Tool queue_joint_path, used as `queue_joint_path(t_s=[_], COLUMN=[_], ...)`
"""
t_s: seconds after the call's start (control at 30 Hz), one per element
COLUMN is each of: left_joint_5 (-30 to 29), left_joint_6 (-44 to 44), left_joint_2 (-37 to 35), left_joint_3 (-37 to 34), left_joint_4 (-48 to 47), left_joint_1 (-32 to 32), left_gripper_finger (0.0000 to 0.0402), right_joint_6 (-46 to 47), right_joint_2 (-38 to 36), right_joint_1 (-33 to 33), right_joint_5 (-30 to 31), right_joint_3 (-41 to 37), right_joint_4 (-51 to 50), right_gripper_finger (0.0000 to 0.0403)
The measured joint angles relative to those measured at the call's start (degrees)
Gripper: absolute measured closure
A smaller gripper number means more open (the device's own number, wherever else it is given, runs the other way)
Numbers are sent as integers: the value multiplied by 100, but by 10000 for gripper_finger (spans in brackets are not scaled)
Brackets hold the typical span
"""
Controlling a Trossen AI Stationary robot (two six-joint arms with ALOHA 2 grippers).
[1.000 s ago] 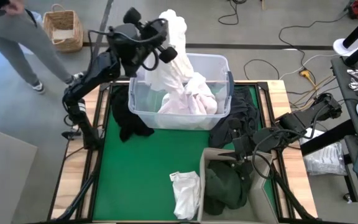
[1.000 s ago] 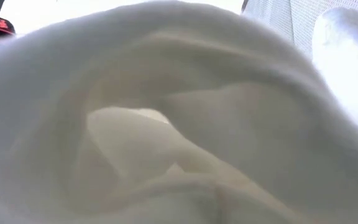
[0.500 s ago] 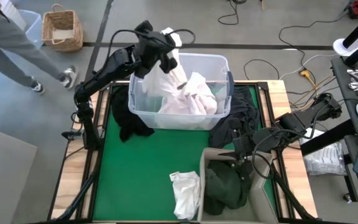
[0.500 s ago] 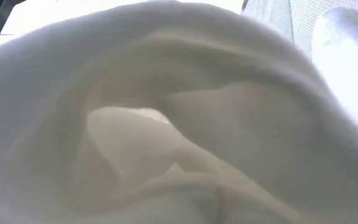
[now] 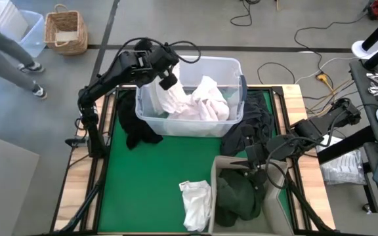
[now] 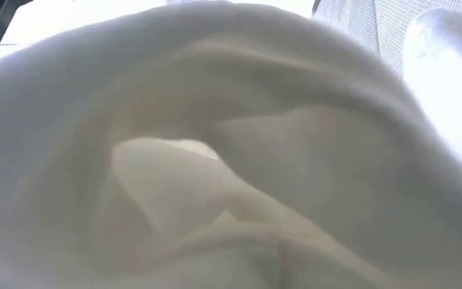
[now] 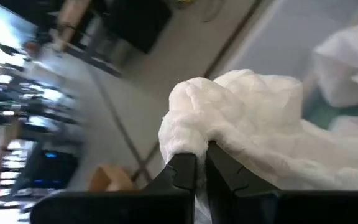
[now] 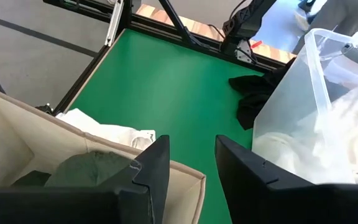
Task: Sort clothes
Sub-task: Put the white shirt into the transparent laundry bin
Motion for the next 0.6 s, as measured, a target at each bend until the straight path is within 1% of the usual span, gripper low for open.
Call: queue_joint_path(t_s=[0.13, 0.3, 0.53, 0.6], left_joint_5=[477, 1046, 2124, 2294], left_joint_6=[-102, -123, -177, -213], left_joint_2=[-1, -3, -5, -7], left_joint_3=[-47, -151, -311, -377], left_joint_4=[-36, -114, -305, -405], left_joint_1=[0, 76, 310, 349], left_gripper_finger=[401, 401, 401, 401], right_joint_6=[2, 82, 112, 136], right_joint_2=[0, 0, 0, 0], right_joint_1=[0, 0, 0, 0], right_joint_5=[0, -2, -2, -2], right_joint_3=[0, -4, -4, -4], right_joint_4=[0, 0, -2, 0], right_gripper_finger=[284, 275, 268, 271])
